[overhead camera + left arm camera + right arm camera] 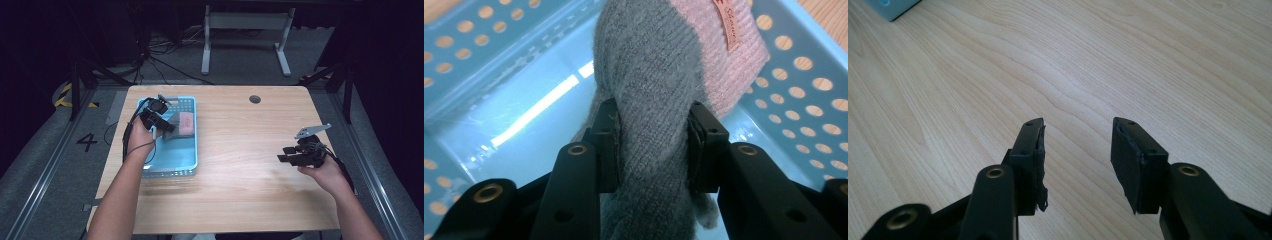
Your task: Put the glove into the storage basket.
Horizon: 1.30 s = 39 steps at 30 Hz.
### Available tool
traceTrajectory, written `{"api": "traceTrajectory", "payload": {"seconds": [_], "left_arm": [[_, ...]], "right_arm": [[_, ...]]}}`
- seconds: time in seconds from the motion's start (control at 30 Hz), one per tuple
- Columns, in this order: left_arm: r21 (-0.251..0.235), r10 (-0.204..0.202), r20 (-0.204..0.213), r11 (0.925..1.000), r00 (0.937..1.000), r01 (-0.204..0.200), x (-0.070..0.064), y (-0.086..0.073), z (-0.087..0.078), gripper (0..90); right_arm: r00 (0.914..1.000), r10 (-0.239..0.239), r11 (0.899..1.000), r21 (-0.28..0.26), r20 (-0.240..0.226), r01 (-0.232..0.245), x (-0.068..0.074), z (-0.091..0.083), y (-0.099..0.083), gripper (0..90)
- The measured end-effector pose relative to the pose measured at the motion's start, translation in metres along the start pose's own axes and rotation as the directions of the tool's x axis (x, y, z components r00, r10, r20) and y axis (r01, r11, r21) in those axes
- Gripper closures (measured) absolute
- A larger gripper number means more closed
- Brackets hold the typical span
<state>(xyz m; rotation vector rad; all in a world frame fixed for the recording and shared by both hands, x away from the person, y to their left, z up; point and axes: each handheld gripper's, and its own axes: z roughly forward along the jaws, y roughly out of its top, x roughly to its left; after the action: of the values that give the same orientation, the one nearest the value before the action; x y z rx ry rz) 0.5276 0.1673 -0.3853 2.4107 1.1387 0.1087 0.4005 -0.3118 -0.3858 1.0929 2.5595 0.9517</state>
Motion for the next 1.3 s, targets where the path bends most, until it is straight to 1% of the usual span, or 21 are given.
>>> {"api": "traceTrajectory", "payload": {"seconds": [0.03, 0.2, 0.27, 0.4, 0.47, 0.57, 0.63, 0.7, 0.73, 0.77, 0.8, 0.83, 0.87, 0.9, 0.97, 1.0, 1.13, 1.17, 1.2, 1.27, 1.3], "left_arm": [[0.0, 0.0, 0.0, 1.0, 1.0, 0.0, 0.0, 0.0, 0.0, 64.0], [0.039, -0.018, 0.019, 0.9991, 0.9997, 0.018, 0.004, -0.002, 0.008, 63.8], [0.064, -0.01, 0.041, 0.9979, 0.9991, 0.007, 0.005, -0.003, 0.011, 63.7], [0.084, 0.0, 0.052, 0.9965, 0.9987, -0.005, 0.005, -0.002, 0.017, 63.1], [0.09, 0.003, 0.044, 0.9959, 0.999, -0.007, 0.006, -0.002, 0.019, 62.6], [0.092, -0.007, 0.041, 0.9958, 0.9991, 0.003, 0.008, -0.002, 0.022, 61.5], [0.096, 0.005, 0.021, 0.9954, 0.9998, -0.007, 0.007, -0.002, 0.024, 59.7], [0.095, 0.016, 0.013, 0.9953, 0.9998, -0.017, 0.007, -0.001, 0.026, 57.7], [0.095, 0.025, 0.007, 0.9951, 0.9997, -0.026, 0.006, -0.001, 0.026, 52.7], [0.093, 0.041, -0.008, 0.9949, 0.9991, -0.04, 0.007, -0.002, 0.027, 52.7], [0.088, 0.048, -0.021, 0.995, 0.9986, -0.046, 0.007, -0.002, 0.027, 48.0], [0.087, 0.04, -0.032, 0.9955, 0.9987, -0.037, 0.008, -0.002, 0.027, 43.0], [0.085, 0.033, -0.03, 0.9959, 0.999, -0.03, 0.009, -0.003, 0.026, 41.2], [0.074, 0.026, -0.023, 0.997, 0.9994, -0.024, 0.009, -0.003, 0.025, 42.8], [0.052, 0.014, -0.029, 0.9986, 0.9995, -0.013, 0.01, -0.003, 0.022, 40.2], [0.045, 0.017, -0.039, 0.9989, 0.9991, -0.015, 0.009, -0.003, 0.019, 39.4], [-0.017, 0.021, -0.042, 0.9996, 0.9989, -0.022, 0.004, -0.005, 0.007, 40.9], [-0.054, 0.027, -0.046, 0.9981, 0.9986, -0.029, -0.005, -0.008, -0.005, 42.8], [-0.054, 0.027, -0.046, 0.9981, 0.9986, -0.029, -0.005, -0.008, -0.005, 43.2], [-0.095, 0.03, -0.044, 0.9949, 0.9986, -0.034, -0.015, -0.01, -0.017, 43.9], [-0.138, 0.043, -0.036, 0.9892, 0.9984, -0.048, -0.028, -0.014, -0.028, 43.9]], "right_arm": [[1.0, 0.0, 1.0, 0.0, 0.0, 0.0, 0.0, 0.0, 0.0, 57.1], [1.0, 0.0, 1.0, 0.001, -0.001, 0.0, 0.0, 0.0, 0.0, 56.8], [1.0, -0.002, 1.0, -0.001, -0.004, 0.002, 0.0, 0.001, -0.001, 56.7], [1.0, 0.001, 1.0, 0.001, -0.005, -0.001, 0.0, 0.002, -0.001, 56.3], [1.0, 0.003, 1.0, 0.002, -0.005, -0.003, 0.0, 0.002, -0.002, 56.1], [1.0, 0.003, 1.0, -0.001, -0.005, -0.003, 0.0, 0.002, -0.001, 56.2], [1.0, 0.001, 1.0, 0.0, -0.006, -0.001, 0.0, 0.002, -0.001, 56.2], [1.0, 0.0, 1.0, 0.001, -0.006, 0.0, 0.001, 0.002, -0.001, 56.2], [1.0, 0.0, 1.0, 0.002, -0.007, 0.0, 0.001, 0.002, -0.001, 56.3], [1.0, 0.0, 1.0, 0.002, -0.007, 0.0, 0.001, 0.002, -0.001, 56.3], [1.0, 0.001, 1.0, 0.002, -0.007, -0.001, 0.001, 0.002, -0.001, 56.4], [1.0, 0.002, 1.0, 0.002, -0.007, -0.002, 0.001, 0.002, -0.002, 56.5], [1.0, 0.002, 1.0, 0.001, -0.008, -0.002, 0.001, 0.001, -0.002, 56.5], [1.0, 0.001, 1.0, -0.001, -0.005, -0.001, 0.001, 0.001, -0.002, 56.5], [1.0, 0.004, 1.0, -0.002, -0.009, -0.004, 0.001, 0.001, -0.002, 56.4], [1.0, 0.002, 1.0, -0.003, -0.008, -0.002, 0.0, 0.001, -0.002, 56.4], [0.9999, -0.006, 1.0, -0.001, -0.011, 0.006, 0.0, 0.002, -0.001, 56.0], [0.9999, -0.008, 1.0, -0.007, -0.011, 0.008, -0.001, 0.002, 0.001, 56.0], [0.9999, -0.008, 1.0, -0.007, -0.011, 0.008, -0.001, 0.002, 0.001, 56.0], [0.9999, -0.011, 1.0, -0.01, -0.013, 0.01, -0.003, 0.002, 0.004, 55.8], [0.9998, -0.016, 1.0, -0.015, -0.015, 0.016, -0.004, 0.003, 0.006, 55.5]]}}
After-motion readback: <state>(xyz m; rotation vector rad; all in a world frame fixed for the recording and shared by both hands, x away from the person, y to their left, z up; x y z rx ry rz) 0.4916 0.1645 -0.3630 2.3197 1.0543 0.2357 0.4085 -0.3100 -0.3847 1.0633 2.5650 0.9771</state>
